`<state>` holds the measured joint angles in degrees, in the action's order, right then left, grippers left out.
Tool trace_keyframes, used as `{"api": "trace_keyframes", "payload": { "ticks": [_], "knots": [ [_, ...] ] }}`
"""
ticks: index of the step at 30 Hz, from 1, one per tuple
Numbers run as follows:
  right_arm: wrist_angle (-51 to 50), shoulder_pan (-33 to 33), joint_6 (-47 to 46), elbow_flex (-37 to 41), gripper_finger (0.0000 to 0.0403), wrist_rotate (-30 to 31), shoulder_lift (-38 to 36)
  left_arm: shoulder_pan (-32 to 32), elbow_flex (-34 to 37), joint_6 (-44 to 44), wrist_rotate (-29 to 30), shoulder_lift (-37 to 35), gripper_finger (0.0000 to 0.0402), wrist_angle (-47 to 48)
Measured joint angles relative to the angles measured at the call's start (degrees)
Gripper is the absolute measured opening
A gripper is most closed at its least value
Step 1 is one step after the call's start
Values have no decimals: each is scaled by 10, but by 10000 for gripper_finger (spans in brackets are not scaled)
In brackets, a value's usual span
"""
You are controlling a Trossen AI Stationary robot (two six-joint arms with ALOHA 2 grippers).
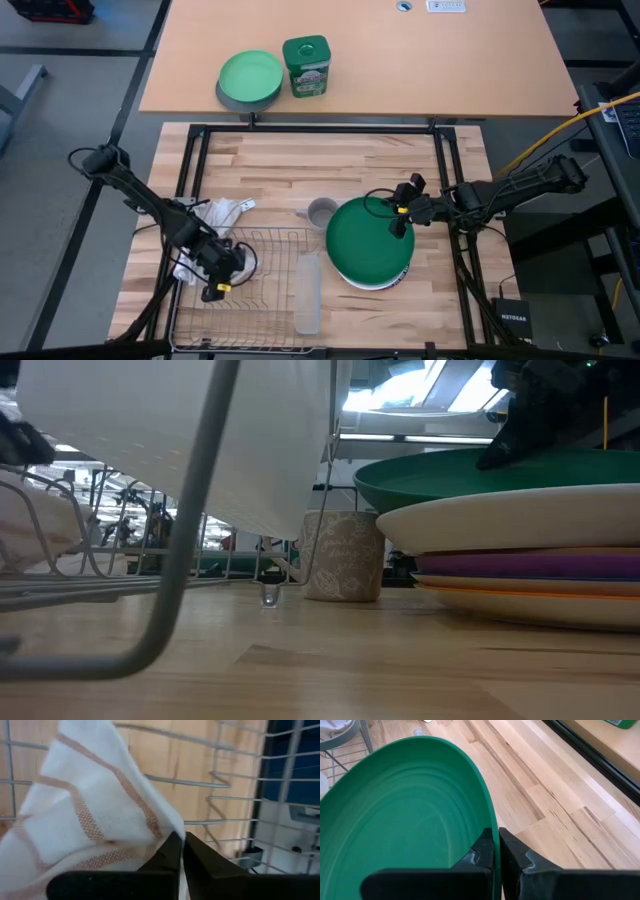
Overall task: Sort dishes
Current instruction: Put the green plate into the dish rack
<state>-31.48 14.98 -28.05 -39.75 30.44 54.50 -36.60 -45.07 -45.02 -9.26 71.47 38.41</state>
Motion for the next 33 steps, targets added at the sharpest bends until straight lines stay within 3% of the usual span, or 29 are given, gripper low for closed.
{"api": "trace_keyframes", "payload": {
  "ticks": [6, 19, 28, 33],
  "knots": [
    [0, 0, 0, 0, 11, 0, 0, 0, -95, 18, 44, -25, 2, 125],
    [1, 0, 1, 0, 11, 0, 0, 0, -363, 3, 405, -51, 1, 504],
    [1, 0, 1, 0, 10, 0, 0, 49, -398, 37, 674, -67, 0, 514],
    [1, 0, 1, 0, 11, 0, 0, 112, -398, 36, 721, -66, 0, 511]
  ]
}}
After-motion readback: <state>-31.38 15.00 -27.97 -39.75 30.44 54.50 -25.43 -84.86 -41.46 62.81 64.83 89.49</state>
